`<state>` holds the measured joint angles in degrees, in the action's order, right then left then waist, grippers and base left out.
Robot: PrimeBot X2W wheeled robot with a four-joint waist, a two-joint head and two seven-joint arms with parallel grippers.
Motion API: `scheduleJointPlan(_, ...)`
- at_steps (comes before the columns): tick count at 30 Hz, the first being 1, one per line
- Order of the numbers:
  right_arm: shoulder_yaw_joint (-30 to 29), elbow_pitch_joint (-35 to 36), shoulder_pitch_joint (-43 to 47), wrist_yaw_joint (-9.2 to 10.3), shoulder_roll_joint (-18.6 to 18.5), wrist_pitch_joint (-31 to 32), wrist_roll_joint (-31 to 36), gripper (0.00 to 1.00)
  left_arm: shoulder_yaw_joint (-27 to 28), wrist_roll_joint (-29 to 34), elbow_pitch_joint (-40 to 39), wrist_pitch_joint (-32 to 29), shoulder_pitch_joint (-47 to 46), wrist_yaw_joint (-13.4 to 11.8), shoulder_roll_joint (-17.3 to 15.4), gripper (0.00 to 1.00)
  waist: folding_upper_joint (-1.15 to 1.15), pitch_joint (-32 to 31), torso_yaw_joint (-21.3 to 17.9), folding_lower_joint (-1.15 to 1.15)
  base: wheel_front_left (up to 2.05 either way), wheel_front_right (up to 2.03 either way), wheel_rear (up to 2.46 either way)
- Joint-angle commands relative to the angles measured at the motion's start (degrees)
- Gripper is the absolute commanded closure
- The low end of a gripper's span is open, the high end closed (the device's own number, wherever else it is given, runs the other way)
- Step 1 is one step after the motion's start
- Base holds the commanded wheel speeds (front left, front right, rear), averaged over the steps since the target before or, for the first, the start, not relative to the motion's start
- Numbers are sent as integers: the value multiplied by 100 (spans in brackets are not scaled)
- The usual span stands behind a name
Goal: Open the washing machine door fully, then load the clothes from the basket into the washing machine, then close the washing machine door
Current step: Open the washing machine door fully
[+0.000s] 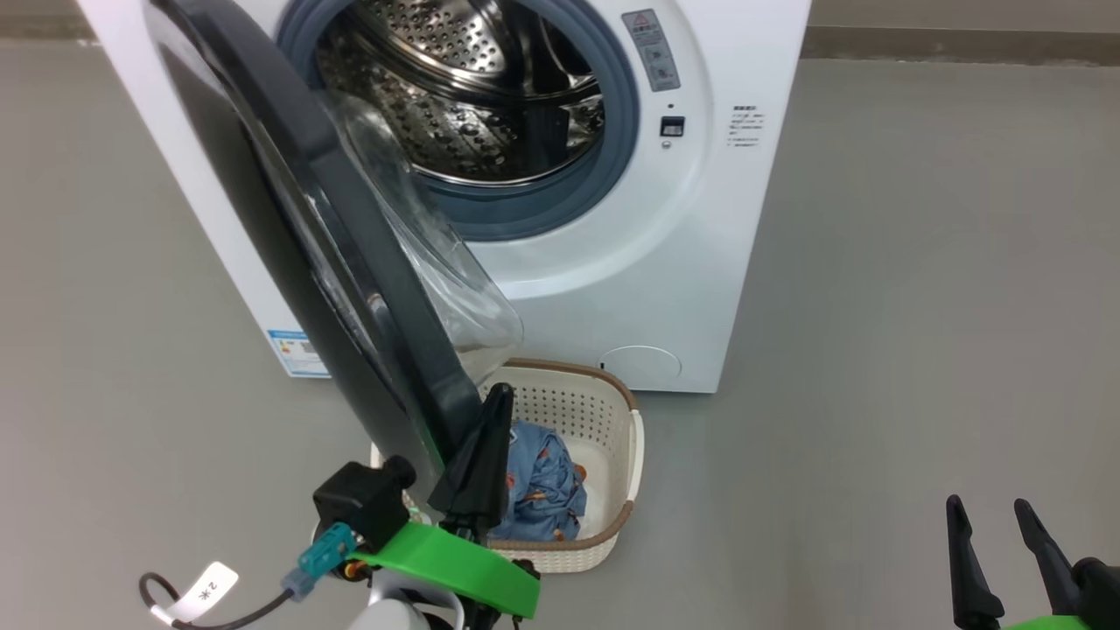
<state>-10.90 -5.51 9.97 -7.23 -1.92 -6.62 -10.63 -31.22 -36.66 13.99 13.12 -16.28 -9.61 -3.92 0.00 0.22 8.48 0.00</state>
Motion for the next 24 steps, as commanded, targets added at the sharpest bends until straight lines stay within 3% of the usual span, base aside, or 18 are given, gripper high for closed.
scheduleJointPlan(1, 155, 181, -161, -25, -96, -19, -43, 0, 361, -13, -72, 46, -86, -109, -285, 100, 0, 39, 123, 0, 0, 0, 0)
scheduleJointPlan(13, 285, 301, -234, -25, -96, 73, -340, 0, 273, 111, -632, 9, 60, -204, -484, 100, 0, 195, 604, 0, 0, 0, 0)
scheduleJointPlan(24, 201, 190, -165, -25, -96, 49, -334, 0, 280, 223, -1130, -90, 343, -476, -708, 100, 0, 183, 991, 0, 0, 0, 0)
